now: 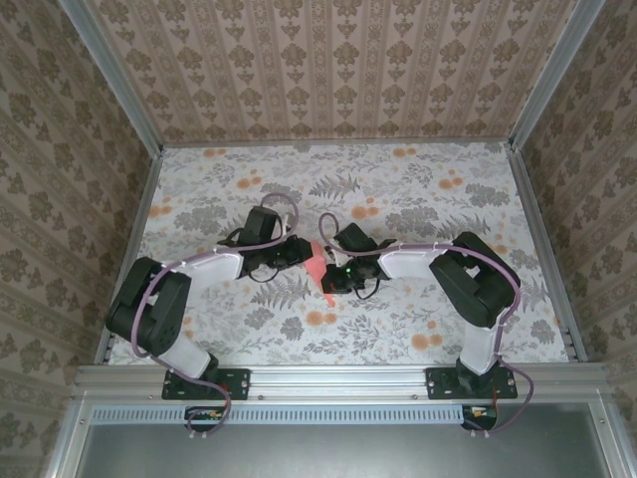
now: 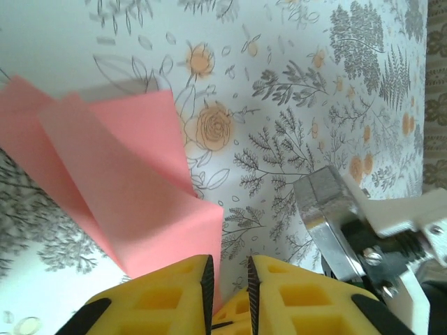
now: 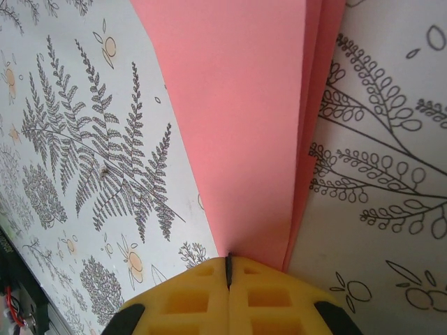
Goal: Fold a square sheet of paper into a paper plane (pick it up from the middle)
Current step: Fold the wing for the fifth time at the center of the table.
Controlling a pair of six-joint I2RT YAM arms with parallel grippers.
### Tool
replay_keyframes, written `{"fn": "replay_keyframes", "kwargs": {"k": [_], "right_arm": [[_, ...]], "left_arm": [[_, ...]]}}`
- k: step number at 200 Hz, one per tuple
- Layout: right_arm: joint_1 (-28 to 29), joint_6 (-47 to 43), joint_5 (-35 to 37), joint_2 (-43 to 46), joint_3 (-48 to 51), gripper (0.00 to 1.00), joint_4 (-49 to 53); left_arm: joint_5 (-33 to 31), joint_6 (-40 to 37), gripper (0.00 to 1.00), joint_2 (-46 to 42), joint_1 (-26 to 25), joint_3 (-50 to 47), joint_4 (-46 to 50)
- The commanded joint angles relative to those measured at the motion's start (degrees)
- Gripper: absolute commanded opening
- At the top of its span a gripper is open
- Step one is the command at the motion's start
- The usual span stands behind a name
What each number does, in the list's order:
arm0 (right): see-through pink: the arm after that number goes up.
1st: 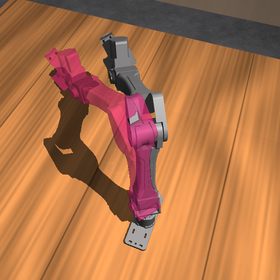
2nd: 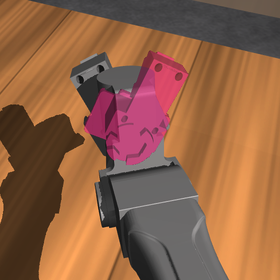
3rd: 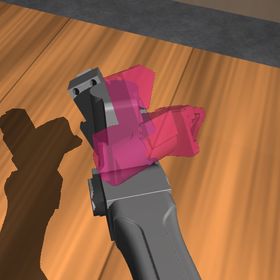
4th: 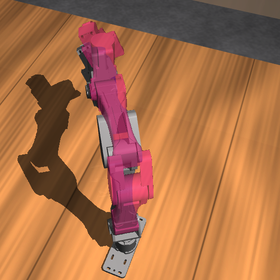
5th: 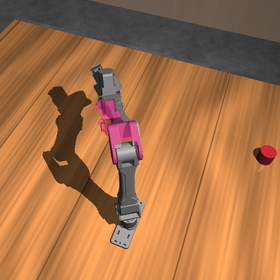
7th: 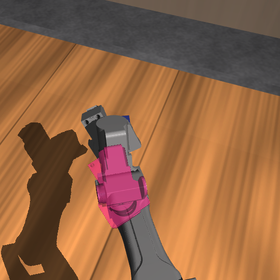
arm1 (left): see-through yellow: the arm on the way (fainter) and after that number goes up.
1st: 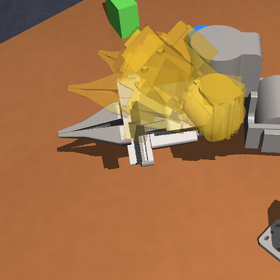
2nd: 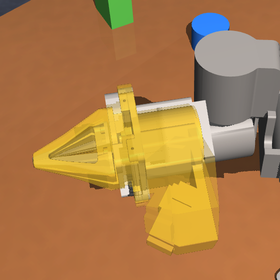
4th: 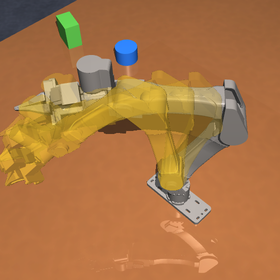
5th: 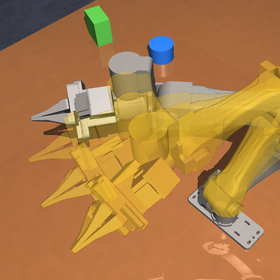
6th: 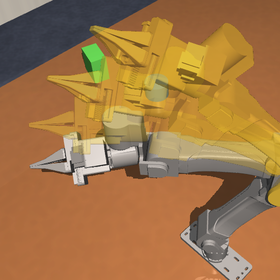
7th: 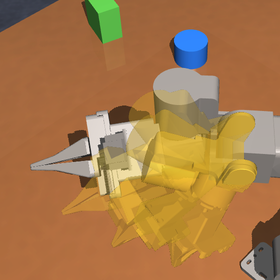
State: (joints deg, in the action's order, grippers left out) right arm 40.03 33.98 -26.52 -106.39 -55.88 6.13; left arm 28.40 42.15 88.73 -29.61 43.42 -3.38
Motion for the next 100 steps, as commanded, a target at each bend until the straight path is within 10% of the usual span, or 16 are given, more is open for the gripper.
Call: {"fn": "replay_keyframes", "kwargs": {"k": [1,100], "right_arm": [[-0.22,-2.29,1.24,-1.06,1.67,0.02,4.18],[-0.79,-5.49,-1.95,0.22,3.66,0.02,7.05]], "left_arm": [[-1.17,-8.85,0.23,-1.45,1.01,0.09,3.92],[3.14,-14.11,0.19,6.04,2.70,0.42,-4.11]]}}
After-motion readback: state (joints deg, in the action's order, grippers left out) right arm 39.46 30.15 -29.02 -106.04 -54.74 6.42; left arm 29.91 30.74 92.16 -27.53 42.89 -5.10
